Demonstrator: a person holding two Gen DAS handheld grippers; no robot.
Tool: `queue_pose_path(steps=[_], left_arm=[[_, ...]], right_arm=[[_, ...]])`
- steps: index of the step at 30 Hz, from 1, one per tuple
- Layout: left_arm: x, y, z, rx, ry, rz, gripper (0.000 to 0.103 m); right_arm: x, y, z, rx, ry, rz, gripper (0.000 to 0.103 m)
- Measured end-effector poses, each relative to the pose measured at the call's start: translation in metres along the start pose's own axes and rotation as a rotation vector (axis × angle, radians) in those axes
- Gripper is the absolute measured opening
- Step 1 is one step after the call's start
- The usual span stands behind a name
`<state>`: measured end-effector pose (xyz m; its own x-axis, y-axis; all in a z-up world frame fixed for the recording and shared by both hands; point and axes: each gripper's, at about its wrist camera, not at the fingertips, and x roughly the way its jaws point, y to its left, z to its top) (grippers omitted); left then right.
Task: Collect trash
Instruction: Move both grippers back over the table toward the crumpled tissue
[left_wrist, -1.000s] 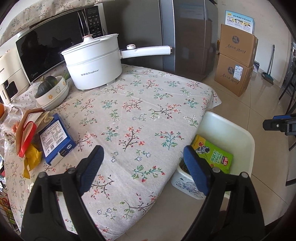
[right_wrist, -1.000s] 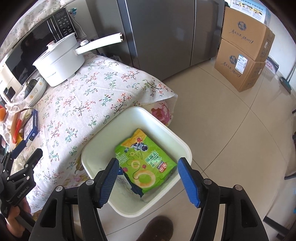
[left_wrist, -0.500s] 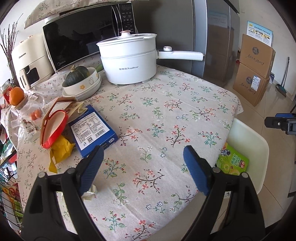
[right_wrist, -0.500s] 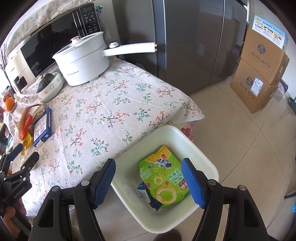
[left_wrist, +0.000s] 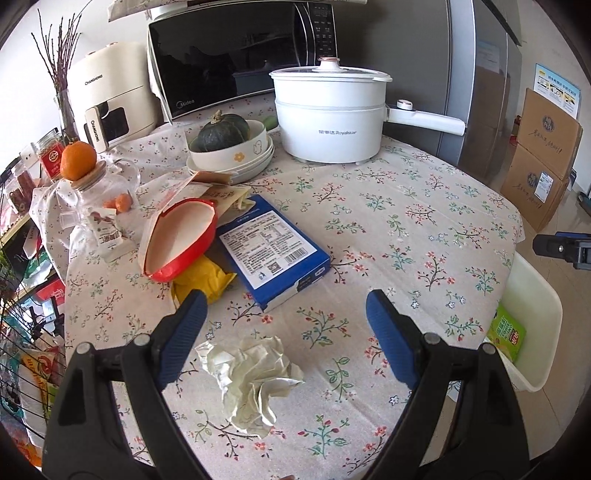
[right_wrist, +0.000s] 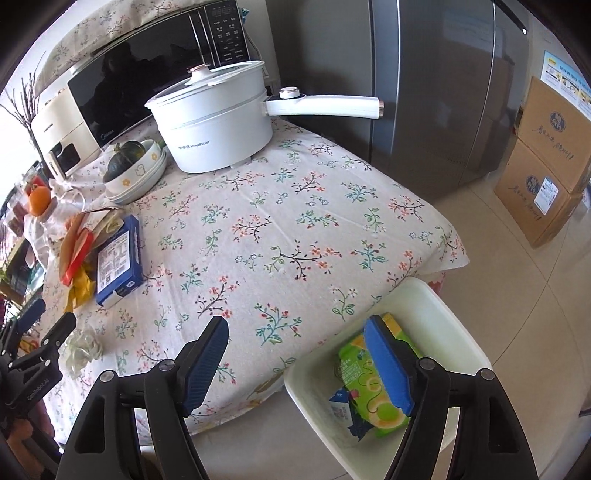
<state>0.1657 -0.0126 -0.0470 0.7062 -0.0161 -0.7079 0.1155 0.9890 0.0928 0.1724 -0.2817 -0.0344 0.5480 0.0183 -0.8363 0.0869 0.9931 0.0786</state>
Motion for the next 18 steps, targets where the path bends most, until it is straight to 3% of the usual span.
queue_pose_path(steps=[18], left_arm=[[-0.016,0.110,-0.029,-0.151,0.053,0.078,0.088]], right_arm=[[0.022,0.115,-0.004,-0.151,0.035,0.101,0.078]])
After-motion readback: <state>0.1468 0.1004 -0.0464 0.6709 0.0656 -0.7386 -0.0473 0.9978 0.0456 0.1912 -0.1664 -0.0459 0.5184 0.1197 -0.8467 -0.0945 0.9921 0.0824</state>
